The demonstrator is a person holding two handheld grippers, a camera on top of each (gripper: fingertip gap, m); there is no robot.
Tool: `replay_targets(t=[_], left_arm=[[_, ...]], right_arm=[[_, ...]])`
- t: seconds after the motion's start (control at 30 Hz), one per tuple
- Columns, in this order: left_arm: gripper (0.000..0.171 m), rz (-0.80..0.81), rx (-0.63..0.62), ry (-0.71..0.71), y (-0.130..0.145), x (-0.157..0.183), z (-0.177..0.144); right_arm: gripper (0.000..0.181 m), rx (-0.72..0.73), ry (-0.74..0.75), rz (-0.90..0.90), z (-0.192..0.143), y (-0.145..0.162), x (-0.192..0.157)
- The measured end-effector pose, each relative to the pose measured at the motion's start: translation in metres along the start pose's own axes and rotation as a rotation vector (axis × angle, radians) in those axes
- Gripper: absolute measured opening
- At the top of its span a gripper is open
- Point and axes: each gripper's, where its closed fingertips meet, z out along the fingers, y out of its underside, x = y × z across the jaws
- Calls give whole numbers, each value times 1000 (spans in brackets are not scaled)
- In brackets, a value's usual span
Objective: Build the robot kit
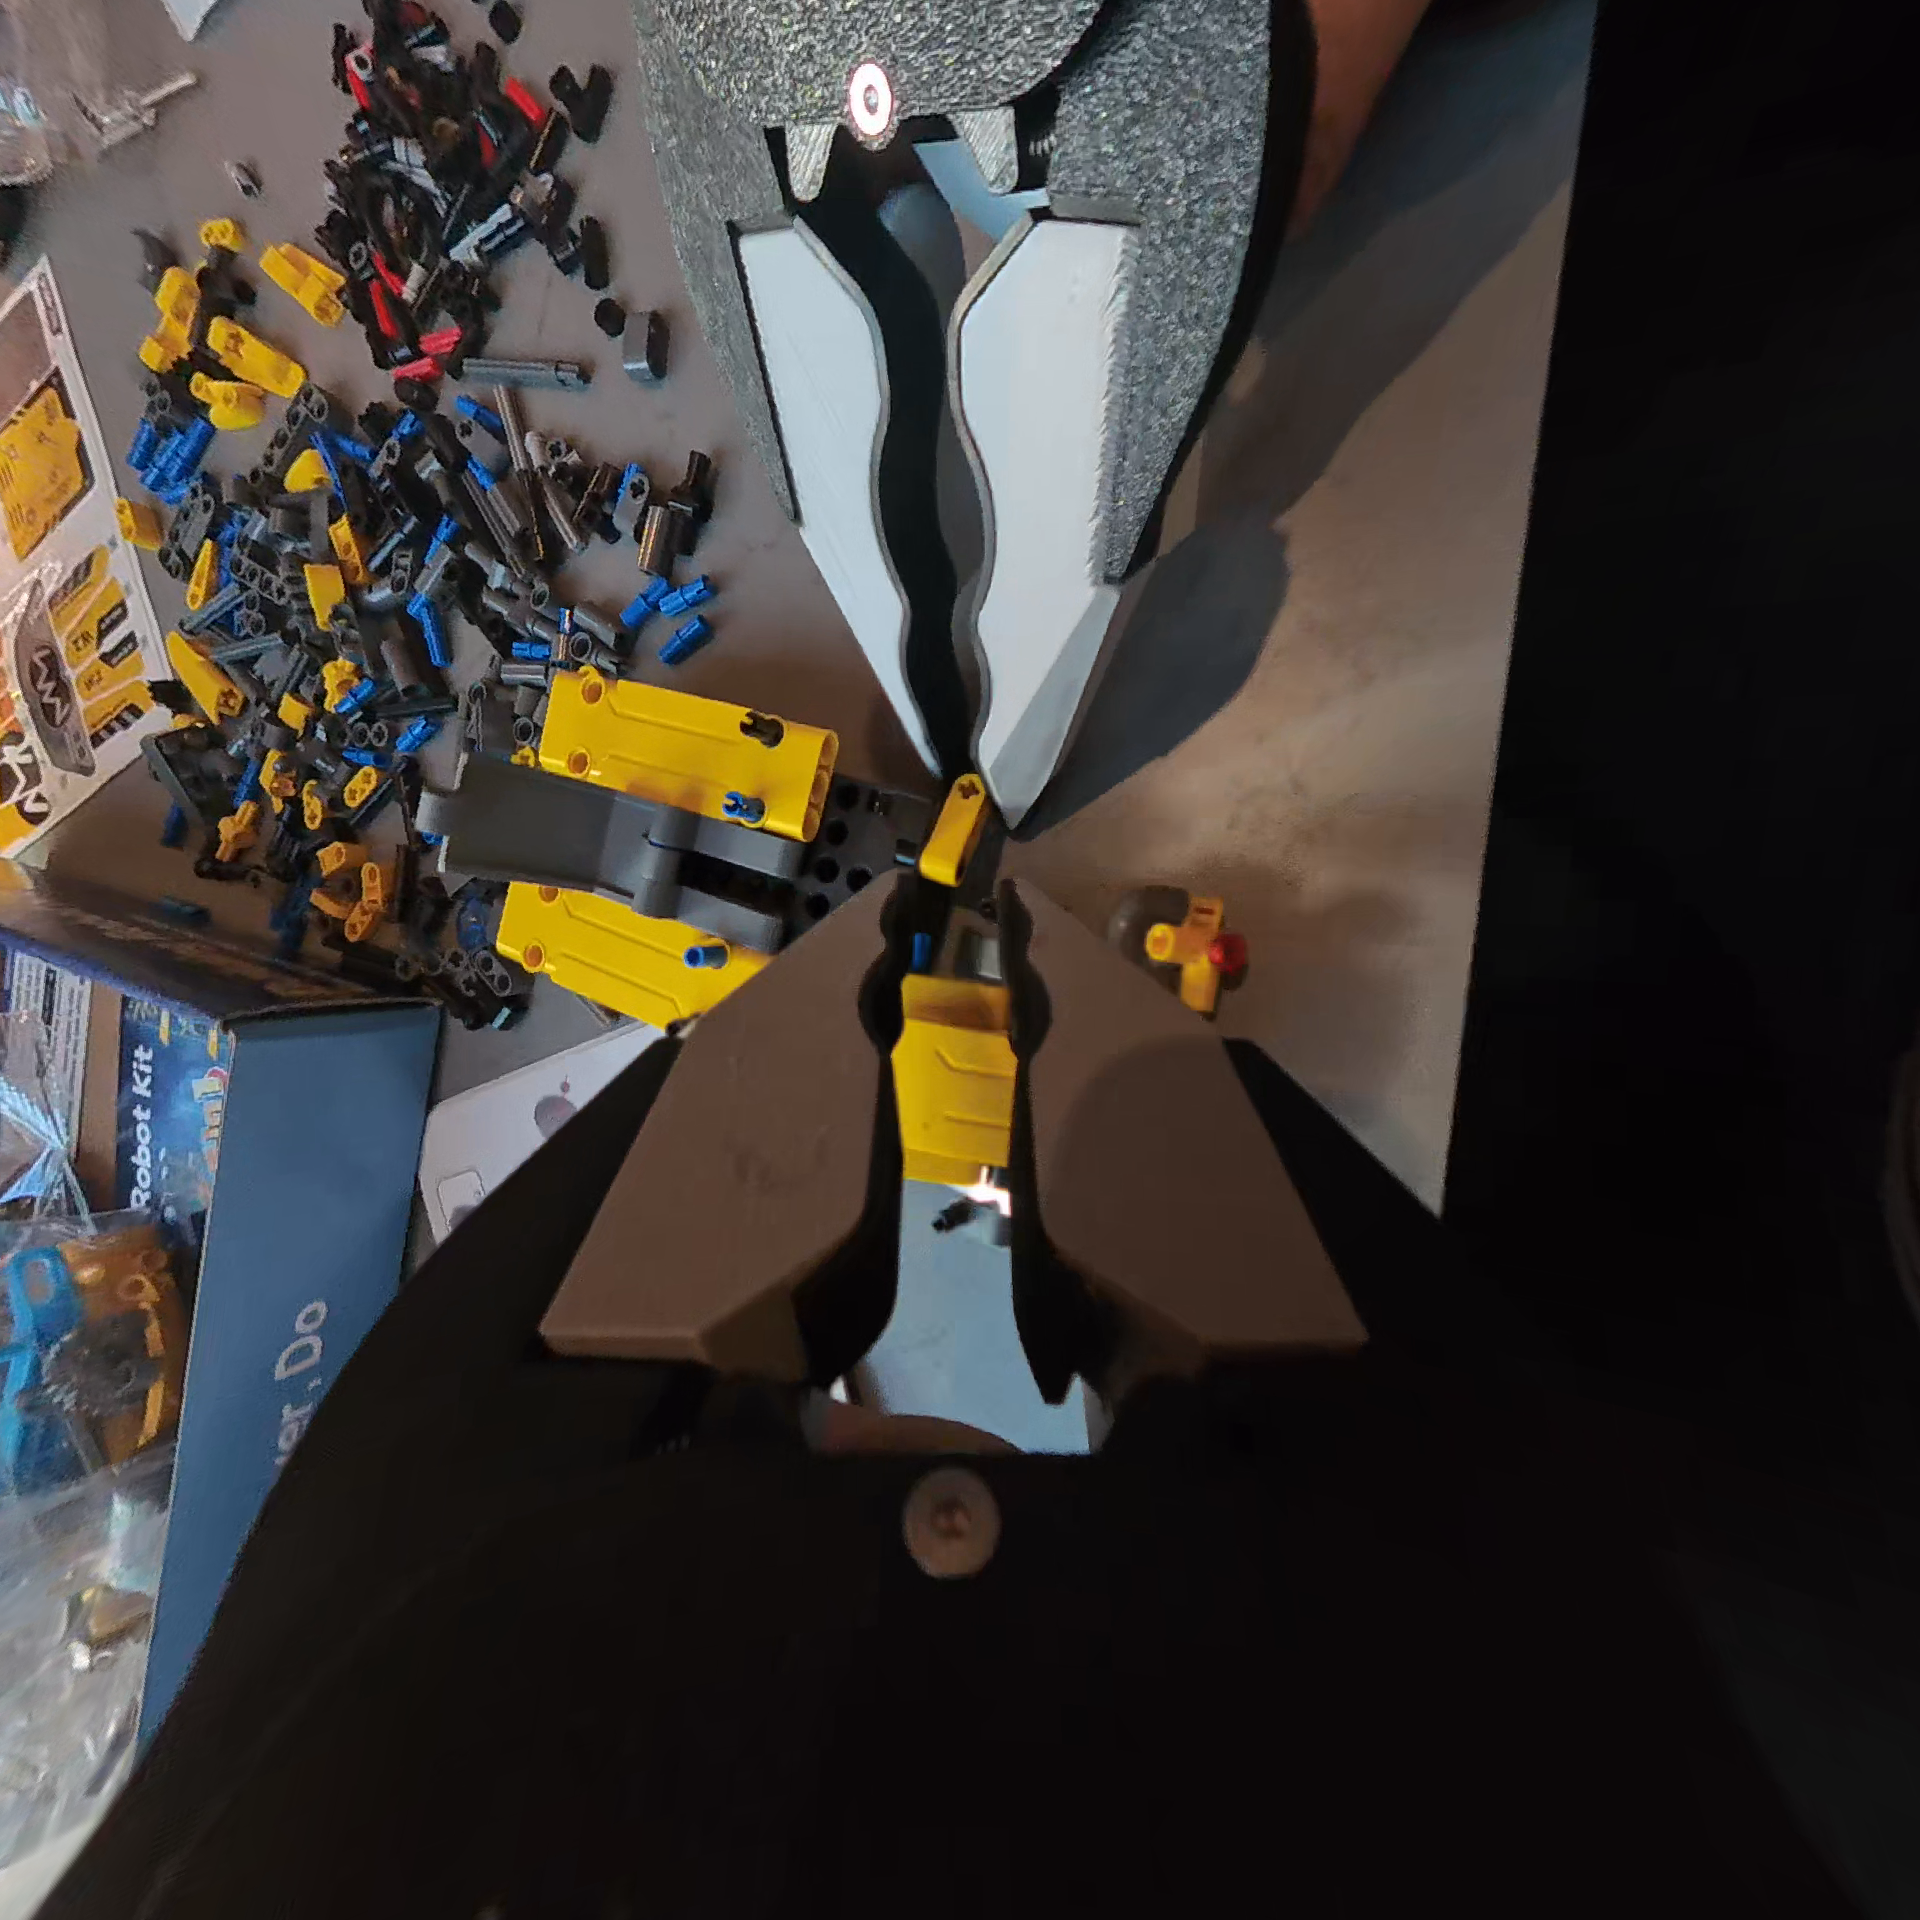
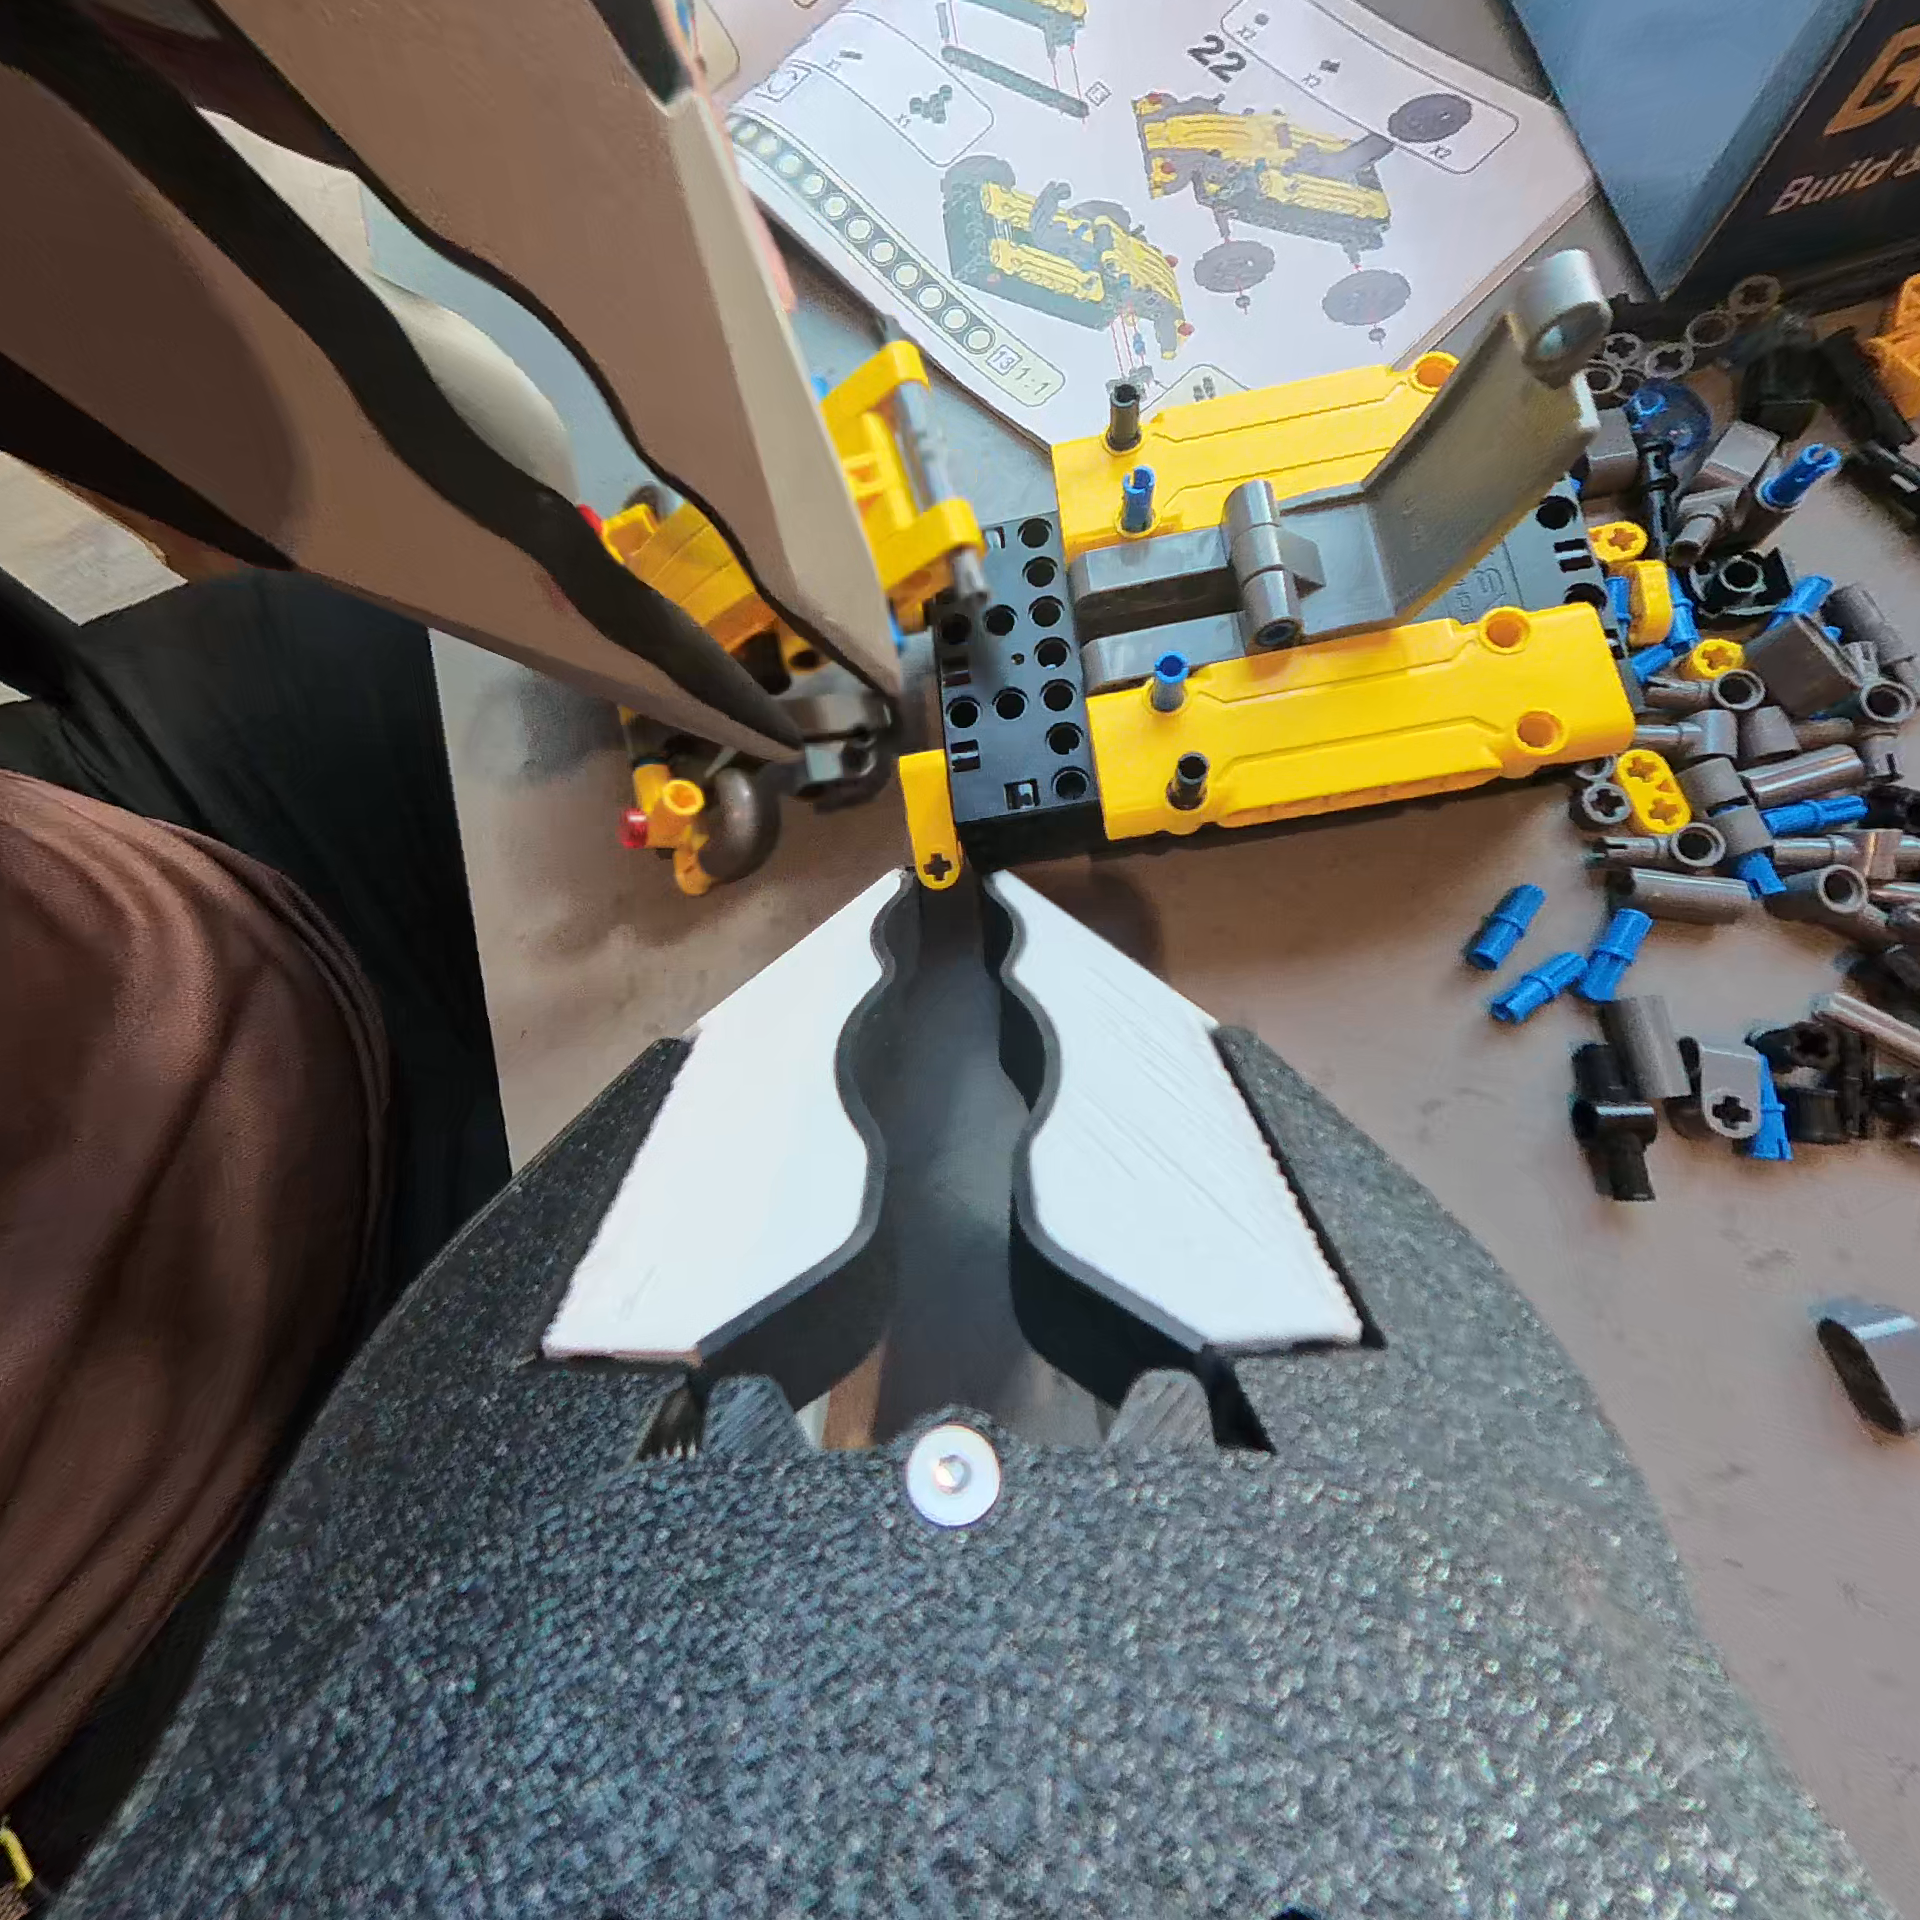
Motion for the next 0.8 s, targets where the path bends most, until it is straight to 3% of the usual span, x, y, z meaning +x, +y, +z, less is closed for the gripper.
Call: replay_targets(t=[0.13,0.2,0.8], left_arm=[[0,53,-19,11,-1,1,10],[0,71,-36,-29,1,-5,14],[0,-38,-10,39,-8,3,19]], right_arm=[[3,24,-9,10,-2,-2,0],[3,24,-20,27,-3,-2,1],[2,52,5,-18,-6,-4,-2]])
